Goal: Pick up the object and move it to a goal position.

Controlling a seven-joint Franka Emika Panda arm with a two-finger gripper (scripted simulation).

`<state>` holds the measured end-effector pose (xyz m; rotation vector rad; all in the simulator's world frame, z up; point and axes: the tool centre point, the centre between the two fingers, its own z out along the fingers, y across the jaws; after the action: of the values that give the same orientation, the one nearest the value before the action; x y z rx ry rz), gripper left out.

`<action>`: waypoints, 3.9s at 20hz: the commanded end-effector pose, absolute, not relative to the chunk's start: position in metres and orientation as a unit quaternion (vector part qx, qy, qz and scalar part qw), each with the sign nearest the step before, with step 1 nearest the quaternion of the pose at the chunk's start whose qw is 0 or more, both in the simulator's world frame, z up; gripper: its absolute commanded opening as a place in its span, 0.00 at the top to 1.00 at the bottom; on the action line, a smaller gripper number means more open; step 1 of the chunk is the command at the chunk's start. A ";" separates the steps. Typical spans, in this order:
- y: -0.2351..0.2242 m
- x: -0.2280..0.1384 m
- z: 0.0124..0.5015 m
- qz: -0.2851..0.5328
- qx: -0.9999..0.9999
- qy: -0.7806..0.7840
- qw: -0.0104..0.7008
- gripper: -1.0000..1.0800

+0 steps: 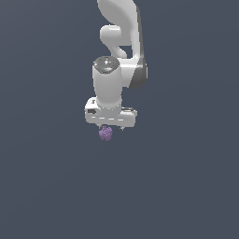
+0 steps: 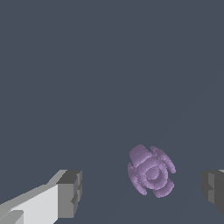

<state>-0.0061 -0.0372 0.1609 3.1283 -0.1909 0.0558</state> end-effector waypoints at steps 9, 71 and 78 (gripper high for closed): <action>-0.072 -0.050 0.098 0.002 0.992 -0.126 0.000 0.04; -0.068 -0.041 0.234 0.000 0.991 -0.134 0.000 1.00; -0.065 -0.034 0.308 0.000 0.991 -0.134 0.000 1.00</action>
<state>-0.0349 -0.0656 0.2918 3.1127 -0.4221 0.0019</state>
